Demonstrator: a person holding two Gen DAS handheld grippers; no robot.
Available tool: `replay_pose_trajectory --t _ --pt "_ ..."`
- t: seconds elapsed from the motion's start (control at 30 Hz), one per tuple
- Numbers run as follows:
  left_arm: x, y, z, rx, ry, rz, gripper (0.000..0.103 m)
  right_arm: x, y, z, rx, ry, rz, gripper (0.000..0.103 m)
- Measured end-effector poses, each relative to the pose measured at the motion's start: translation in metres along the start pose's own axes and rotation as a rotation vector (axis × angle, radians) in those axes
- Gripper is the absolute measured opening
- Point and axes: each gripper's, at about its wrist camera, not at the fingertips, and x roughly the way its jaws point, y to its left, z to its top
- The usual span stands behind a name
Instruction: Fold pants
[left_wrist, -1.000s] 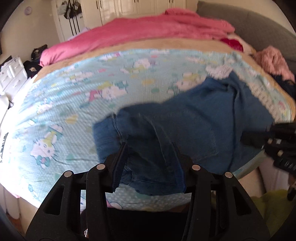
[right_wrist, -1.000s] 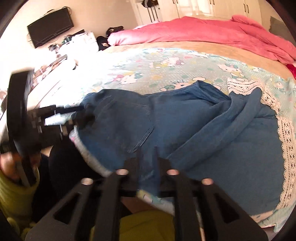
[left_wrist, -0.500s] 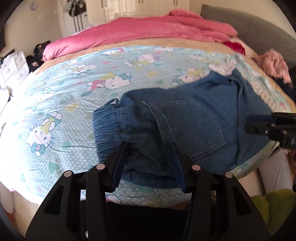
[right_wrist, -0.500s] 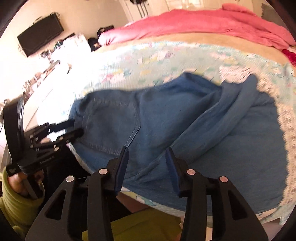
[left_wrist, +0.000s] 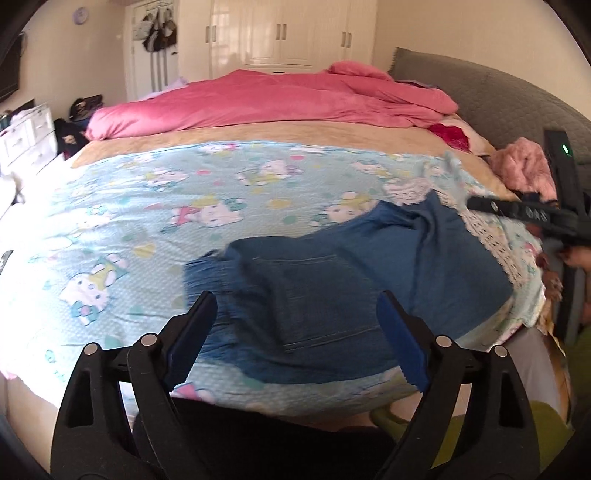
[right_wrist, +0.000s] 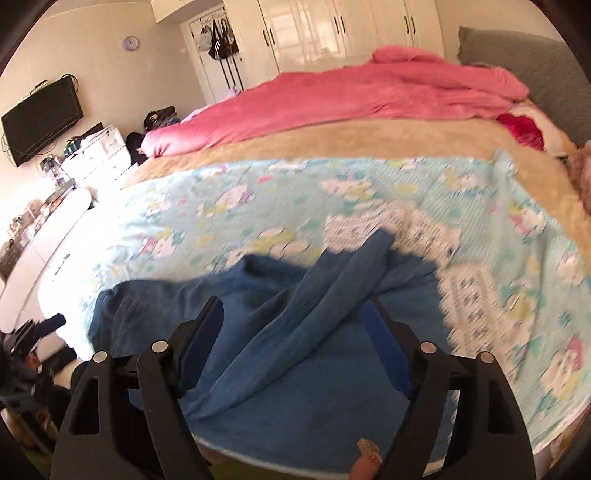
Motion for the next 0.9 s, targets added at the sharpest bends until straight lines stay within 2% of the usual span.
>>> replay_pose_trajectory --t 0.2,0.43,0.6,0.8,0.9 --pt "0.020 -0.031 0.005 0.023 0.050 -0.082 0.083 0.013 -0.013 0.024 -0.040 -0.002 -0.053 0.081" --pt "0.050 -0.068 0.008 0.070 0.117 -0.167 0.083 0.061 -0.013 0.057 -0.098 0.047 -0.094 0.082" --pt "0.069 -0.085 0.007 0.100 0.166 -0.212 0.083 0.106 -0.014 0.067 -0.106 0.119 -0.107 0.082" --pt "0.090 -0.100 0.012 0.119 0.201 -0.240 0.083 0.144 -0.012 0.066 -0.140 0.167 -0.164 0.082" --pt "0.101 -0.109 0.016 0.132 0.216 -0.255 0.078 0.157 -0.013 0.068 -0.138 0.191 -0.173 0.081"
